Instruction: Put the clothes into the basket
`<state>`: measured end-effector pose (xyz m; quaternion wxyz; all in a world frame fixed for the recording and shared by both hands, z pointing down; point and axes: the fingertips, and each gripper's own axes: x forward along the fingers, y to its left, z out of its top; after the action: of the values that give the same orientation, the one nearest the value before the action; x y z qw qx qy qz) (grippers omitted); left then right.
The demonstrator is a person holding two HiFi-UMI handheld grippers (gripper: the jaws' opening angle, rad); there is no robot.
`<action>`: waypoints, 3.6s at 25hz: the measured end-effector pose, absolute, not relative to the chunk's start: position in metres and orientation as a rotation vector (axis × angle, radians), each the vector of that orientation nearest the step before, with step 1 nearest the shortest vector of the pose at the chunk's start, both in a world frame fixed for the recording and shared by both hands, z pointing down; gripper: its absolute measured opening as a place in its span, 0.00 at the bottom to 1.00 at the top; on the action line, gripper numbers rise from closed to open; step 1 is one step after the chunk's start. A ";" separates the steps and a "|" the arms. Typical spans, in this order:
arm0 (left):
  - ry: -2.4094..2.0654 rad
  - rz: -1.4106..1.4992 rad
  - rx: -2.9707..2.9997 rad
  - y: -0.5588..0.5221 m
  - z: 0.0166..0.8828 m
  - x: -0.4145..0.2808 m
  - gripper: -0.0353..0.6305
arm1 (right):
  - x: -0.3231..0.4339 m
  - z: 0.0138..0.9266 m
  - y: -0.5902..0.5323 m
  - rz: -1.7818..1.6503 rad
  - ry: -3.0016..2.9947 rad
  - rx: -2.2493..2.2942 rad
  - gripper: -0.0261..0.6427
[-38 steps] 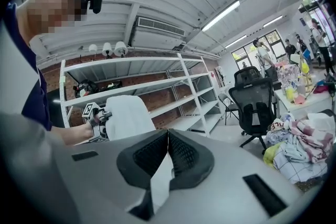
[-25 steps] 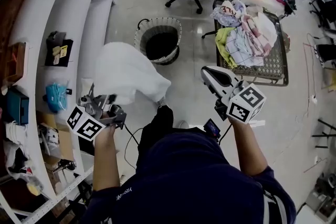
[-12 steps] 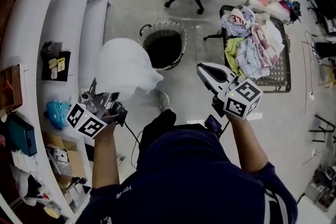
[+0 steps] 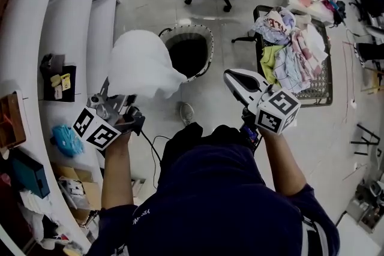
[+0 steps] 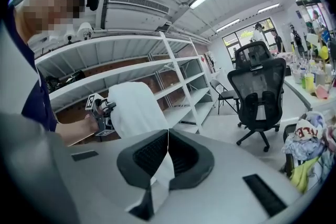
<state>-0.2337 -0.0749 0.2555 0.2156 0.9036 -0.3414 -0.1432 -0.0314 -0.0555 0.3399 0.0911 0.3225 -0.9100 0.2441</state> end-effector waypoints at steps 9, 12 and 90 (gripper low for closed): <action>-0.915 -0.336 2.479 -0.130 0.277 -0.217 0.12 | -0.019 0.352 -0.087 0.769 -2.674 0.993 0.05; -0.928 -0.319 2.462 -0.143 0.286 -0.206 0.12 | -0.019 0.362 -0.101 0.784 -2.686 0.957 0.05; -0.943 0.850 1.855 -0.248 0.805 -0.117 0.41 | 0.026 0.565 -0.166 1.070 -2.374 0.744 0.05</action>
<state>-0.1166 -0.2480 0.8054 0.4322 0.7441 -0.3784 0.3411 0.0260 -0.1657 0.5650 0.2149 0.2681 -0.8562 0.3858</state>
